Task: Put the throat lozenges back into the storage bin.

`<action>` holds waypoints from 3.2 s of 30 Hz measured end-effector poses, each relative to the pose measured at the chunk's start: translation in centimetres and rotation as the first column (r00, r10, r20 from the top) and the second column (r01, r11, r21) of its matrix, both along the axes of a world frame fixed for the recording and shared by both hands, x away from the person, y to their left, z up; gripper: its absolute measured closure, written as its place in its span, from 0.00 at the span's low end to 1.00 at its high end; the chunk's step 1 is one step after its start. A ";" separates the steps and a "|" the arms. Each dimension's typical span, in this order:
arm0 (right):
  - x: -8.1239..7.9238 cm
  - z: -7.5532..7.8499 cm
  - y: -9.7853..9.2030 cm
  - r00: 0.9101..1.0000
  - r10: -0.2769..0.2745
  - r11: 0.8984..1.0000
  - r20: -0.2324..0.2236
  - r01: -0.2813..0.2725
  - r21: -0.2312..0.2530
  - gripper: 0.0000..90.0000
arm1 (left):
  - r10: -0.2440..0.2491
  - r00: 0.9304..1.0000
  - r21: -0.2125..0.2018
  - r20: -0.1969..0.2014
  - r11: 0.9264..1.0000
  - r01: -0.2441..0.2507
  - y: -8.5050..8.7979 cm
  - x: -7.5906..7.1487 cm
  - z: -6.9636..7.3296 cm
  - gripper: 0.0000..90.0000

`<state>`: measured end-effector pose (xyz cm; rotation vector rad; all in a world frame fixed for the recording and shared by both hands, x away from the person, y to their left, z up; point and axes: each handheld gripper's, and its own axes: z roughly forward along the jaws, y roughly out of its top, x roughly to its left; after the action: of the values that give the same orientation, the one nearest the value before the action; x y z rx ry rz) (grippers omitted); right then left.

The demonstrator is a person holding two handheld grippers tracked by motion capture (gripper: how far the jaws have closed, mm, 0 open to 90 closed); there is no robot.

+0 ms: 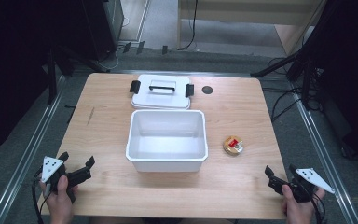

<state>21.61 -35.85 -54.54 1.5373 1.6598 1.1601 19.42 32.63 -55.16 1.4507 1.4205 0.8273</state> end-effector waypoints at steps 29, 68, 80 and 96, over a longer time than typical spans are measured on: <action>5.3 4.2 4.8 0.862 0.178 0.948 -0.475 -0.279 -0.151 0.11 | 0.001 1.000 -0.011 0.005 1.000 -0.001 0.1 -0.3 0.0 0.00; 14.6 6.7 14.7 0.604 0.058 0.879 -0.795 -0.408 -0.246 0.06 | -0.006 1.000 -0.018 0.002 1.000 0.006 0.2 -0.2 0.0 0.00; 16.7 5.1 15.8 0.571 0.002 0.906 -0.821 -0.349 -0.240 0.08 | -0.009 1.000 -0.018 0.001 1.000 0.009 0.2 -0.2 0.0 0.00; 17.8 4.3 16.5 0.575 -0.031 0.914 -0.818 -0.316 -0.257 0.23 | -0.011 1.000 -0.019 0.001 1.000 0.011 0.2 -0.2 0.0 0.00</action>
<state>39.44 -19.35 -50.28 1.8026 2.4560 0.0627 19.21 32.84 -55.18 1.4421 1.4154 0.8053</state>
